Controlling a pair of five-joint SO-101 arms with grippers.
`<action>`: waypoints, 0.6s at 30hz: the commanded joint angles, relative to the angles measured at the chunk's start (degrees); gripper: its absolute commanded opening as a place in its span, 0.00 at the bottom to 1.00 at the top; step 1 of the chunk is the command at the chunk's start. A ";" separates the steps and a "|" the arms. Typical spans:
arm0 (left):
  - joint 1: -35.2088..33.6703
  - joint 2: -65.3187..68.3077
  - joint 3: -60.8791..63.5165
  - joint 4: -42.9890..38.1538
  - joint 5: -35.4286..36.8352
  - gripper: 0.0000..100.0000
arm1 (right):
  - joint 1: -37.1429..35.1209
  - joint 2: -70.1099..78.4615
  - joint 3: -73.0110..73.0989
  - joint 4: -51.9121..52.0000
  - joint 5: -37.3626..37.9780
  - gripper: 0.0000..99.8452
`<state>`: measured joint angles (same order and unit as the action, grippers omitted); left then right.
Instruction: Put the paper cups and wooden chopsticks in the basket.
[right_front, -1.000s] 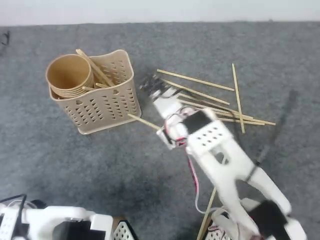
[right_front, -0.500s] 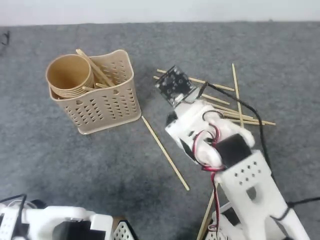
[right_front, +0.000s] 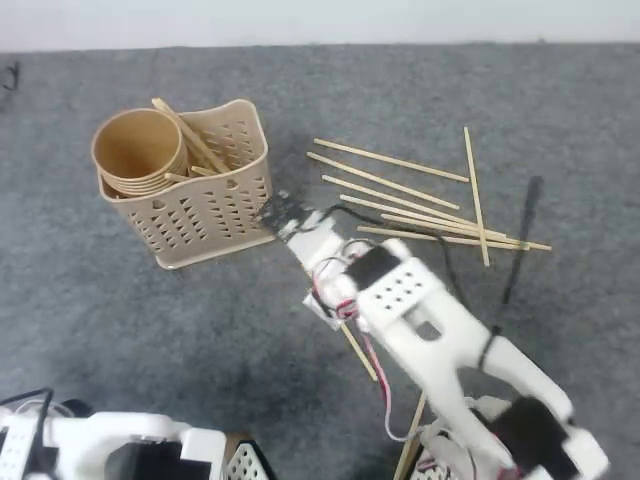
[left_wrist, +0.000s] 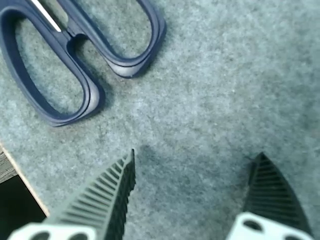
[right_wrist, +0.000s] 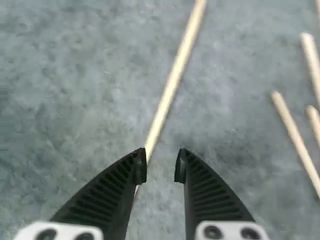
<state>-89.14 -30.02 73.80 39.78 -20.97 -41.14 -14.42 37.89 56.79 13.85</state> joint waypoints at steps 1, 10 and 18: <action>0.79 -1.32 0.04 -0.70 -0.53 0.35 | -0.13 5.49 -3.16 -4.35 -4.04 0.10; 0.79 -1.32 0.04 -0.70 -0.62 0.35 | 0.22 18.24 -7.21 -4.70 -4.40 0.10; 0.79 -1.32 0.04 -0.70 -0.62 0.35 | -0.04 22.29 -11.08 -0.57 -4.40 0.02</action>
<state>-89.14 -30.02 73.80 39.78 -21.14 -40.88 7.30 29.89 54.33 9.98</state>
